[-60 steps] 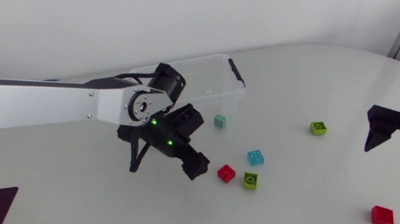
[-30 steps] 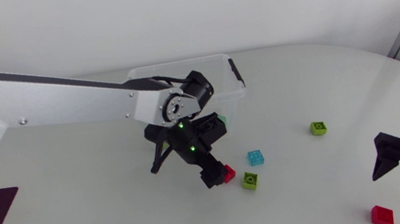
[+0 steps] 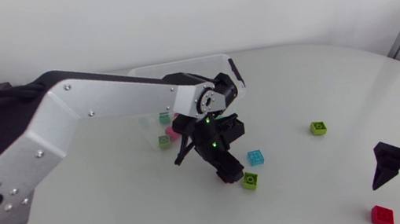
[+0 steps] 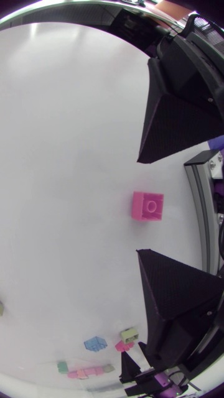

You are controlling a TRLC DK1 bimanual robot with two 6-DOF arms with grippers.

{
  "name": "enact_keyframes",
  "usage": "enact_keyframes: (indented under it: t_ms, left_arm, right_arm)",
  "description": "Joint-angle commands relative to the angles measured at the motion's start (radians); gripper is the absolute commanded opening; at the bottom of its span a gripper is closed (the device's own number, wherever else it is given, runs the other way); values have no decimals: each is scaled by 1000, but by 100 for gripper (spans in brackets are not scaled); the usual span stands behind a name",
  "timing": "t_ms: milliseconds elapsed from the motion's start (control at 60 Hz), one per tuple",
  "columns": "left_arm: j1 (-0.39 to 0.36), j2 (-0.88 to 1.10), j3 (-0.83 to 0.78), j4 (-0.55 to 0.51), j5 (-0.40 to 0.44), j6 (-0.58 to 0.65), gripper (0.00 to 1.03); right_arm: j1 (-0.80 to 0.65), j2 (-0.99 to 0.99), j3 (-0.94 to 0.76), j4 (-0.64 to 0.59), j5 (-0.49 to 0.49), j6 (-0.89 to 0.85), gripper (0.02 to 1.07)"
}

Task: Pick up the duplo bricks and place them in the container

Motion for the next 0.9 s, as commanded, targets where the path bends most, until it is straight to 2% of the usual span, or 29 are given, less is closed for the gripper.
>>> enact_keyframes:
  t_ms: [0,167,217,250,283,300,350,467,533,583,633,883]
  left_arm:
    - [2,48,38,-22,-12,-27,65]
    - [-6,75,67,-31,-47,-32,65]
    - [-9,86,78,-36,-47,-32,62]
    - [-16,103,100,-51,-47,-44,54]
    - [-21,124,121,-68,-47,-50,44]
    - [-24,140,133,-77,-47,-58,35]
    - [-23,157,141,-80,-44,-61,27]
    - [-20,155,129,-80,-36,-58,25]
    - [-18,137,103,-68,-36,-52,24]
    - [-18,120,87,-65,-36,-46,23]
    - [-13,92,72,-69,-36,-44,23]
    - [30,-27,15,-89,-33,-9,23]
  right_arm:
    - [-7,27,-25,5,5,-15,102]
    - [2,51,-34,11,5,-25,99]
    - [5,57,-39,11,5,-25,99]
    - [10,59,-41,11,5,-26,99]
    - [14,60,-44,9,6,-26,99]
    - [16,62,-44,8,6,-26,99]
    - [18,60,-44,-1,6,-28,98]
    - [30,60,-48,-9,6,-31,95]
    - [36,60,-47,-11,13,-31,87]
    - [47,60,-47,-11,14,-31,78]
    - [57,65,-48,-9,25,-31,74]
    - [83,138,-54,11,45,-32,74]
